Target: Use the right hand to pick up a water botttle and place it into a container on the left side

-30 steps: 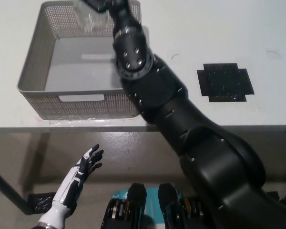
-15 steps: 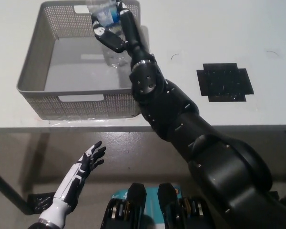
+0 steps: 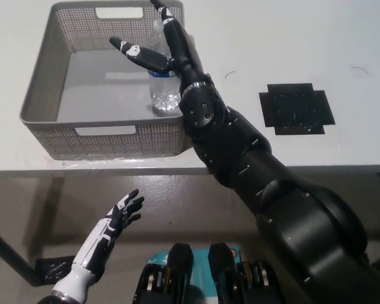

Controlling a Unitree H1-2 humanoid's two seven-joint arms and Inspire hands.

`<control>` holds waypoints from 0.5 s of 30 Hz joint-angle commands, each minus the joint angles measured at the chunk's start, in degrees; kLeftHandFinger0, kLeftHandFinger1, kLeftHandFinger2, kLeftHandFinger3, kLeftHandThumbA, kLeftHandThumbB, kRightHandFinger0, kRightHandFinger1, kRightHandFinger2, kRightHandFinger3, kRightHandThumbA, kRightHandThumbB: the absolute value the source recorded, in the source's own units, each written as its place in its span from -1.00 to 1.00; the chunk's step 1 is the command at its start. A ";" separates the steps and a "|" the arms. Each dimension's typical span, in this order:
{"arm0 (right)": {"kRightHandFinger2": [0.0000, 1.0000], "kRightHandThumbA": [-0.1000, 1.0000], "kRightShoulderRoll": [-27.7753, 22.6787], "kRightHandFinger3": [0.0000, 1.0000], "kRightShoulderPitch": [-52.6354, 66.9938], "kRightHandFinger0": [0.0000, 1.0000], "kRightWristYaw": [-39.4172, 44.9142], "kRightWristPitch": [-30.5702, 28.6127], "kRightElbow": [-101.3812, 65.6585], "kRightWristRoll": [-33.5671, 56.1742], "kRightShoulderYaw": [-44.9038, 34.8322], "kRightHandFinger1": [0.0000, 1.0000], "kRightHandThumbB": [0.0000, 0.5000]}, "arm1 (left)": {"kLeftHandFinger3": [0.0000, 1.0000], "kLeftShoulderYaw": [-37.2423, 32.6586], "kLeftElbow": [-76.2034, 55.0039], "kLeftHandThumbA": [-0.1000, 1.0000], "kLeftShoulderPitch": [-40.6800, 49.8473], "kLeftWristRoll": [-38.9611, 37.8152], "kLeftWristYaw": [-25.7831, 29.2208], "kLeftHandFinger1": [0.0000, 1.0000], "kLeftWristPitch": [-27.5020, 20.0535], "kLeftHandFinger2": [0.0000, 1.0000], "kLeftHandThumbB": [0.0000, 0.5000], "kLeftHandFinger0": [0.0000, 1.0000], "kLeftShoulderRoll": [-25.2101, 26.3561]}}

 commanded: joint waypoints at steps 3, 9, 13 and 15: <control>1.00 1.00 -3.29 1.00 -3.68 1.00 0.87 -8.17 -8.36 1.18 -2.35 1.00 0.94 | 1.00 -0.19 -1.33 1.00 -1.04 0.41 -0.52 1.00 -0.49 1.00 -0.22 1.00 0.88; 1.00 1.00 -10.57 1.00 8.04 1.00 4.70 -0.09 -45.58 2.04 -5.98 1.00 0.92 | 1.00 0.20 -1.73 1.00 -1.24 -0.73 -1.18 1.00 0.07 1.00 -0.22 1.00 1.39; 1.00 1.00 -14.57 1.00 18.28 1.00 7.78 4.77 -68.63 5.74 -8.59 1.00 0.99 | 1.00 0.32 -1.90 1.00 -0.95 -0.41 -1.06 1.00 -0.06 1.00 -0.32 1.00 1.66; 1.00 1.00 -15.67 1.00 22.39 1.00 8.54 5.63 -75.47 8.00 -9.52 1.00 1.00 | 1.00 0.35 -1.82 1.00 -0.93 -0.55 -1.08 1.00 -0.08 1.00 -0.33 1.00 1.59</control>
